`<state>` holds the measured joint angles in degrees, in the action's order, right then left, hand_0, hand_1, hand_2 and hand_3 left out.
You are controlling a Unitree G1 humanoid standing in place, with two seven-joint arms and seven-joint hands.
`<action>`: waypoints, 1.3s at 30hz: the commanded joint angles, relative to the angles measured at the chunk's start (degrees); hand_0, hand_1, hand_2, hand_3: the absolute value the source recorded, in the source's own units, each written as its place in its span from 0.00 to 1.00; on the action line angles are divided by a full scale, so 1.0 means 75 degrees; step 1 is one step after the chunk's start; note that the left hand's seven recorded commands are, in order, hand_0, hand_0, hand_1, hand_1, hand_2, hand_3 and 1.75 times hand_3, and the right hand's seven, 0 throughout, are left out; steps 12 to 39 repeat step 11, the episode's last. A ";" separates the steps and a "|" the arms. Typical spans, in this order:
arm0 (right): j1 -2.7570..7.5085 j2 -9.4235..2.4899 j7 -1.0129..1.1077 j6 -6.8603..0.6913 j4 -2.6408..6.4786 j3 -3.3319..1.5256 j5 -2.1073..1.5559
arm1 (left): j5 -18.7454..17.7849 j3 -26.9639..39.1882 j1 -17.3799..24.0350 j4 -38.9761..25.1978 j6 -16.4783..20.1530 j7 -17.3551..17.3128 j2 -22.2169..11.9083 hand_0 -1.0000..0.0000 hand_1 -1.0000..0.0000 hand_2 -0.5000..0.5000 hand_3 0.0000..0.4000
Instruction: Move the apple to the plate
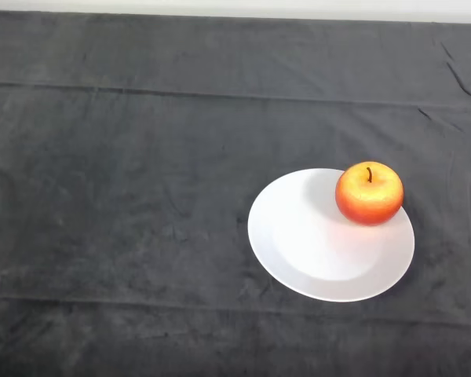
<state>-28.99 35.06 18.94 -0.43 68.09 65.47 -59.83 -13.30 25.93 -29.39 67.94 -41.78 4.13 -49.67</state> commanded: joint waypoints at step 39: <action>-0.0001 0.0237 0.0097 -0.0005 -0.0020 0.0070 -0.0092 | 0.0078 0.0312 -0.0025 0.0261 -0.0058 -0.0016 -0.0275 1.00 1.00 0.50 0.00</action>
